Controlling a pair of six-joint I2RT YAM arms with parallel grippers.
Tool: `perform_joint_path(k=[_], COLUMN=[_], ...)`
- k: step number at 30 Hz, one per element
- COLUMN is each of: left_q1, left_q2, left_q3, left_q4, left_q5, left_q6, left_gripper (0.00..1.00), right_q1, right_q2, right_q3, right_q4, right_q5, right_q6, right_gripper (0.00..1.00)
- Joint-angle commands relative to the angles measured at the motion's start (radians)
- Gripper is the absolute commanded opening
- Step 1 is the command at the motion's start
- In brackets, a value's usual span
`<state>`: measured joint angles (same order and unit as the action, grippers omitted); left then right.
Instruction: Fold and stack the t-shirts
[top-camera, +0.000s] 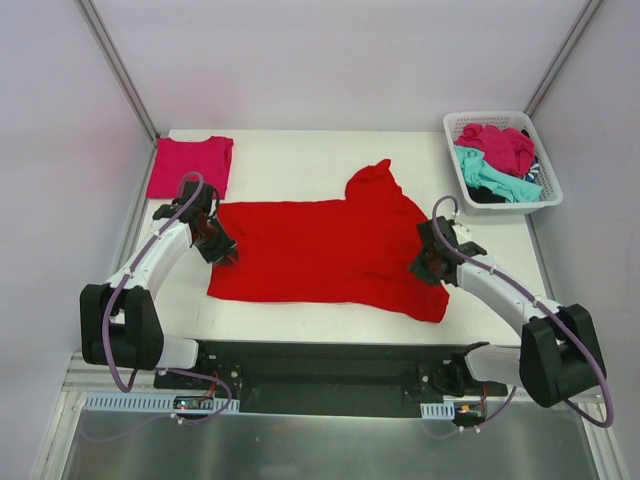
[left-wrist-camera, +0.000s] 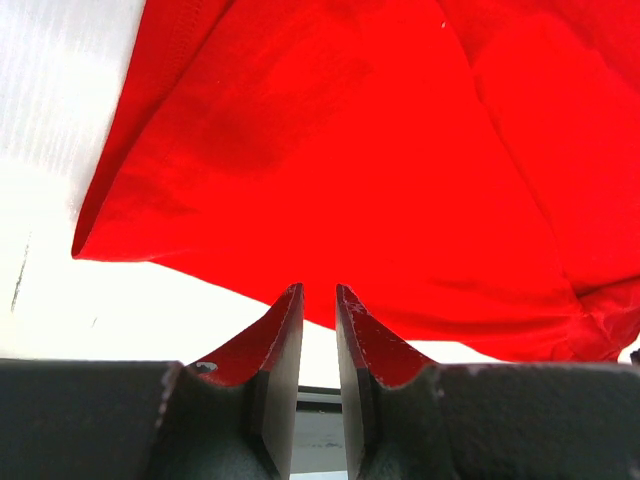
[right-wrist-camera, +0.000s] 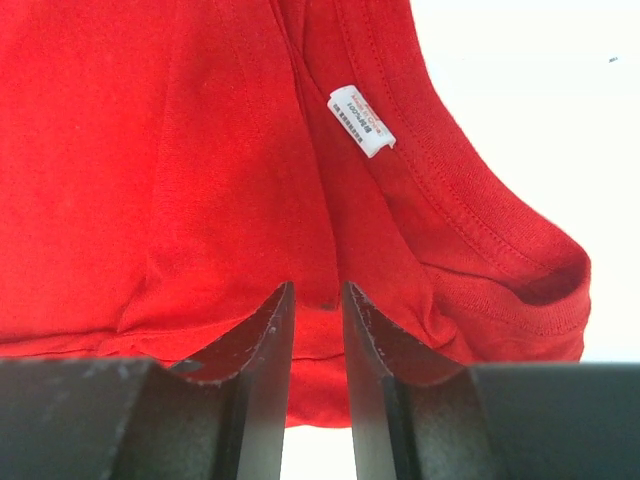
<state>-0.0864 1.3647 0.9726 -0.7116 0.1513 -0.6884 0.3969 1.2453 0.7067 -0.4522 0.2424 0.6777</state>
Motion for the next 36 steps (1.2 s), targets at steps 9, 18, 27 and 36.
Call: perform_joint_path(k=[9, 18, 27, 36], left_q1=[-0.010, -0.010, -0.010, -0.010], left_q2=[-0.021, -0.018, -0.016, -0.012], left_q3=[-0.009, -0.011, -0.008, 0.001], left_q4=[-0.014, -0.014, -0.014, -0.015], left_q5=[-0.016, -0.019, -0.018, -0.015], left_q6=[0.012, 0.015, 0.018, 0.018], left_gripper=[0.19, 0.19, 0.19, 0.19], right_q1=[0.014, 0.026, 0.030, 0.031], right_q2=[0.031, 0.054, 0.054, 0.092], right_q3=[-0.024, -0.023, -0.006, 0.198], right_q4=[0.030, 0.038, 0.024, -0.060], right_q5=[-0.014, -0.014, -0.005, 0.021], right_q6=[0.033, 0.037, 0.025, -0.073], right_gripper=[0.29, 0.26, 0.05, 0.02])
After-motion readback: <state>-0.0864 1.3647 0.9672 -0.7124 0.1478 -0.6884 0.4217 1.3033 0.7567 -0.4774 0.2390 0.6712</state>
